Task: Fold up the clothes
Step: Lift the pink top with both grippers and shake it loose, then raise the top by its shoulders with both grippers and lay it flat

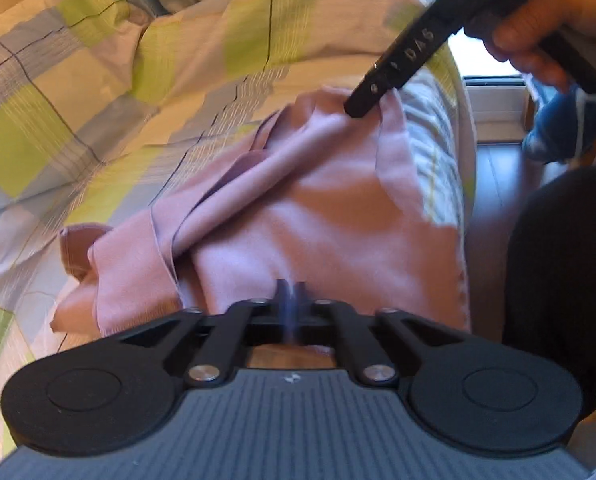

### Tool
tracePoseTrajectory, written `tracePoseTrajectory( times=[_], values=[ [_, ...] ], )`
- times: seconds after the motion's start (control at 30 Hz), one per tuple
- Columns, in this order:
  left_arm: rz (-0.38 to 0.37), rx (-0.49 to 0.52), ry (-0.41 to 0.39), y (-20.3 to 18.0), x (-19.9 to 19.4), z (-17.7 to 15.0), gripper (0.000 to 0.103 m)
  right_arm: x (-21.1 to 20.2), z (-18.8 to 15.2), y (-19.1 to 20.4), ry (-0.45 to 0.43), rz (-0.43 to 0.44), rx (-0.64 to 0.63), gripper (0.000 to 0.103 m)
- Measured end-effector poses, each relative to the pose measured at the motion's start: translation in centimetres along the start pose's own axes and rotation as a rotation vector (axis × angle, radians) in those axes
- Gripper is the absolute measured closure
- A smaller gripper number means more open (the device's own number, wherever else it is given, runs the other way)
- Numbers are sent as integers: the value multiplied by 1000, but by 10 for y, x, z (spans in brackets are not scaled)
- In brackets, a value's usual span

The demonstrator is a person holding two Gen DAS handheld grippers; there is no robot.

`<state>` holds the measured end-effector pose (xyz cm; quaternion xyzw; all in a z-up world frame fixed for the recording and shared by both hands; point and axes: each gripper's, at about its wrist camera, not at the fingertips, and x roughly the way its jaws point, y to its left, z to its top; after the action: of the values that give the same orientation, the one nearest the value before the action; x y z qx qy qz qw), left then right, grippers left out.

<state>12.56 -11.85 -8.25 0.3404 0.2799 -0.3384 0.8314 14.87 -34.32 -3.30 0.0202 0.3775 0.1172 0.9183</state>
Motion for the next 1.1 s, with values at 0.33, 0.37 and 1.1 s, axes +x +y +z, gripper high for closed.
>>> tracePoseTrajectory(
  times=[0.33, 0.37, 1.1],
  values=[
    [4, -331, -65, 41, -67, -27, 96, -3, 5, 24, 41, 187, 26, 99],
    [-9, -387, -74, 45, -74, -30, 88, -11, 3, 34, 43, 232, 25, 99],
    [-428, -1126, -113, 75, -78, -80, 101, -64, -49, 174, -3, 420, -403, 96]
  ],
)
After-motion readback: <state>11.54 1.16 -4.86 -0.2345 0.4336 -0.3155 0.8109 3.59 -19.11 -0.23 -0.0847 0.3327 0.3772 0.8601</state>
